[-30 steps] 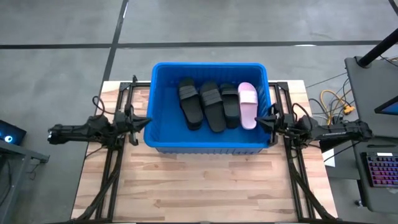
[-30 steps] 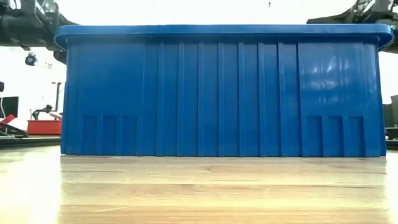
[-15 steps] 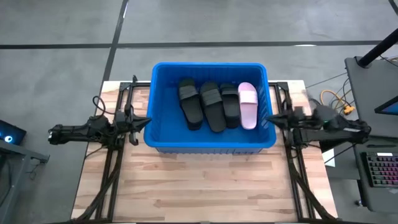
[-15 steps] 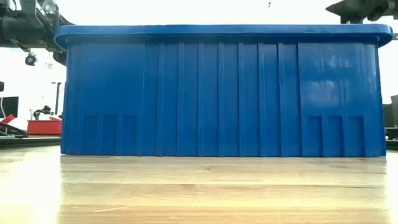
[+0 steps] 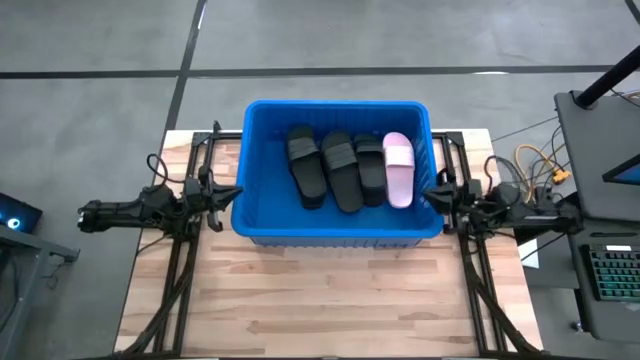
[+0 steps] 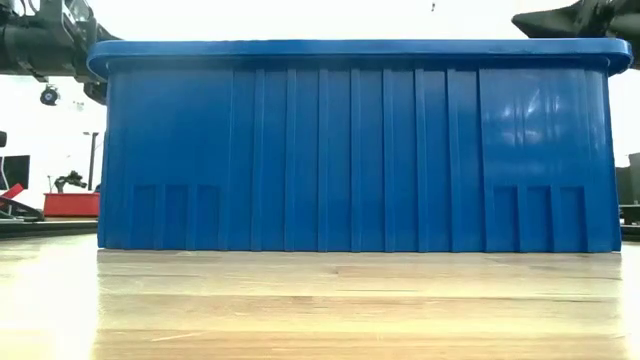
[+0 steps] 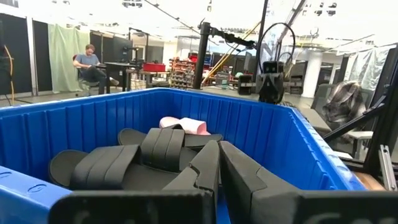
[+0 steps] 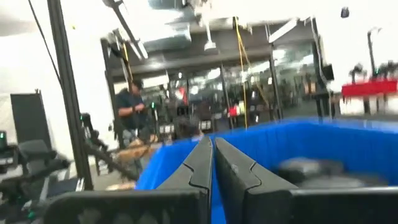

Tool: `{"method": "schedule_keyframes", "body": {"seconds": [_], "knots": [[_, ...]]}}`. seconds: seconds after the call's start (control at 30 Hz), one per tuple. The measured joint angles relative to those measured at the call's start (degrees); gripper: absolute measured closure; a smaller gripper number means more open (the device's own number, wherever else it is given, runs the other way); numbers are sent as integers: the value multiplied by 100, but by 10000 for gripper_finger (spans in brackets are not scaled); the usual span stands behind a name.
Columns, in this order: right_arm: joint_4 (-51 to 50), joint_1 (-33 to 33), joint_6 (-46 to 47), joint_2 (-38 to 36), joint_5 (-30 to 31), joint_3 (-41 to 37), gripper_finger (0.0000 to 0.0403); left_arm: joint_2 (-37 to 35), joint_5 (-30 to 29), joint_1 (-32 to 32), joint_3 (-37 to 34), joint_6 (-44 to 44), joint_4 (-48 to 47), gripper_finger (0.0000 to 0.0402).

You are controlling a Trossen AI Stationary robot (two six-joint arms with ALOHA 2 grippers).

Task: Pick and place slides into bin
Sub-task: Return to Home Position

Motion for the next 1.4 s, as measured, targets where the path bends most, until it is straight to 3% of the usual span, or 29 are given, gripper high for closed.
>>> {"method": "schedule_keyframes", "body": {"seconds": [0.13, 0.37, 0.53, 1.1, 1.4], "knots": [[236, -4, 152, -33, -52, -379, 395, 3, -2, 0, 0, 26, -23, 402], [311, 0, -419, -36, -419, -443, 394, 31, 0, -4, -41, 29, -26, 402], [-92, -2, -164, -45, -426, -397, 394, 33, 0, -4, -93, 29, -26, 402], [45, 0, -458, -12, -294, -432, 394, 91, -372, -2, -127, 0, -24, 402], [135, 0, -1006, -6, -294, -446, 394, 123, -371, 1, -129, -4, -24, 402]]}}
